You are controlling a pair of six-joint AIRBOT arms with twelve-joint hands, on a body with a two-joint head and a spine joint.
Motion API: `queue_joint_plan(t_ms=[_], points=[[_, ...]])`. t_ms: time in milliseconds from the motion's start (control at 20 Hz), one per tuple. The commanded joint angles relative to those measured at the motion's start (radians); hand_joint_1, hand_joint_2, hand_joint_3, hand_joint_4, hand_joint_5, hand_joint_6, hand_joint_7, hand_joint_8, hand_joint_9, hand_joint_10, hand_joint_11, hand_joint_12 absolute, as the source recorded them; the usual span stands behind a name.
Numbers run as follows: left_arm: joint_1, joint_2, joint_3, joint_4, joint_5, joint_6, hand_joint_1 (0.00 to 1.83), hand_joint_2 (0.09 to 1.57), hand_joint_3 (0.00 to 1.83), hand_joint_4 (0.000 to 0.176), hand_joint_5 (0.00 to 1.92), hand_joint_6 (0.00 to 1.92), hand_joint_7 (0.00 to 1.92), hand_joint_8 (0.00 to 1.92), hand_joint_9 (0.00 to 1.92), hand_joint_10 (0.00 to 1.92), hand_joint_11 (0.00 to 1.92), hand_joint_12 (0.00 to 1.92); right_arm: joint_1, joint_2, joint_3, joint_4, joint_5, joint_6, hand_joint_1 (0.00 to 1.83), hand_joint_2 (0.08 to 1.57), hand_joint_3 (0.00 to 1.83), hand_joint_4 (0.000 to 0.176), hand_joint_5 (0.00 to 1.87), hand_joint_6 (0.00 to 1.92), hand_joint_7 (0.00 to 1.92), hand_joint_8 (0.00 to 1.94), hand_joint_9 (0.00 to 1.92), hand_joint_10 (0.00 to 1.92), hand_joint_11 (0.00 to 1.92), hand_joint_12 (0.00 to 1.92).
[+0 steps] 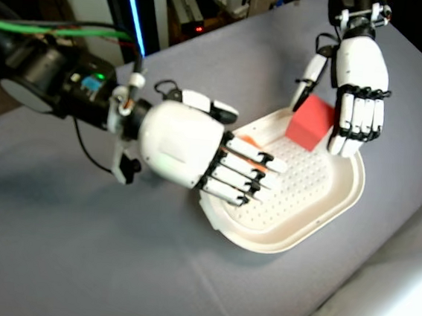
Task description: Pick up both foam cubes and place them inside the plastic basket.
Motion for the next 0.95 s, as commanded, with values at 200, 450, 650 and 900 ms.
queue_joint_plan(t_ms=[200, 450, 650, 900], points=[[0.063, 0.09, -0.078, -0.052, -0.285, 0.008, 0.24, 1.2, 0.02, 0.092, 0.0, 0.0, 0.0, 0.0, 0.0, 0.0, 0.0, 0.0, 0.004, 0.083, -0.111, 0.044, 0.245, -0.055, 0.0, 1.16, 0.01, 0.093, 0.0, 0.0, 0.0, 0.0, 0.0, 0.0, 0.0, 0.0], [0.23, 0.173, -0.179, -0.13, -0.603, -0.065, 0.32, 1.29, 0.03, 0.093, 0.0, 0.0, 0.0, 0.0, 0.0, 0.0, 0.0, 0.0, -0.13, 0.208, -0.257, 0.056, 0.513, -0.055, 0.06, 1.22, 0.03, 0.135, 0.0, 0.0, 0.0, 0.0, 0.0, 0.0, 0.0, 0.0], [0.349, 0.225, -0.251, -0.191, -0.85, -0.095, 0.45, 1.36, 0.0, 0.108, 0.0, 0.0, 0.0, 0.0, 0.0, 0.0, 0.0, 0.27, -0.236, 0.268, -0.339, 0.072, 0.739, -0.054, 0.43, 1.28, 0.02, 0.11, 0.0, 0.0, 0.0, 0.0, 0.0, 0.0, 0.0, 0.0], [0.434, 0.236, -0.281, -0.235, -1.068, -0.16, 0.44, 1.26, 0.0, 0.145, 0.0, 0.0, 0.0, 0.0, 0.03, 0.01, 0.0, 0.52, -0.388, 0.335, -0.415, 0.129, 1.046, -0.05, 0.44, 1.34, 0.01, 0.057, 0.0, 0.0, 0.0, 0.0, 0.0, 0.0, 0.0, 0.22]])
